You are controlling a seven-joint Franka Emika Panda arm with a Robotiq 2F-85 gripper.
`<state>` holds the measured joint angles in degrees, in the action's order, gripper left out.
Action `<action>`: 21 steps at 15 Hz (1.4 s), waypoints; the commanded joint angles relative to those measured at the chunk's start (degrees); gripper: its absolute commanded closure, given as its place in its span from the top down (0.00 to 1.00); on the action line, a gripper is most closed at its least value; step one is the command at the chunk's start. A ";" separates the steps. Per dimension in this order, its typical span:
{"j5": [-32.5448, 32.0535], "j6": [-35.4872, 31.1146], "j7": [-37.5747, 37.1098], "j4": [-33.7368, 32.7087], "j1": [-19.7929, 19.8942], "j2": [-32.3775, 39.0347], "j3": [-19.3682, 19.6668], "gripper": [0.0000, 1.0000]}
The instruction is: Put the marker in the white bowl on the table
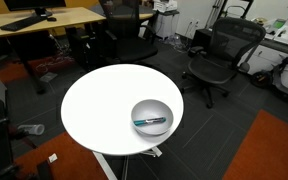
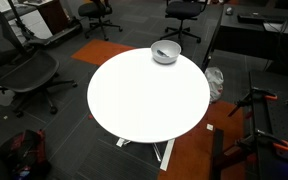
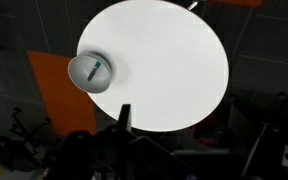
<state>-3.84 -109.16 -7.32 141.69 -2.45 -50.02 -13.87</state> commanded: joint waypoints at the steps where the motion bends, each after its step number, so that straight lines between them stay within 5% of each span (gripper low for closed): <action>1: -0.77 -0.04 -0.54 -0.33 -0.95 0.48 1.02 1.00; 12: -0.69 -7.44 -0.29 -3.94 3.21 5.22 8.99 1.00; 21: 0.34 -18.03 -1.70 -8.82 8.50 19.40 14.00 1.00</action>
<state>-3.83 -124.99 -7.33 136.58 4.82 -36.89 -0.71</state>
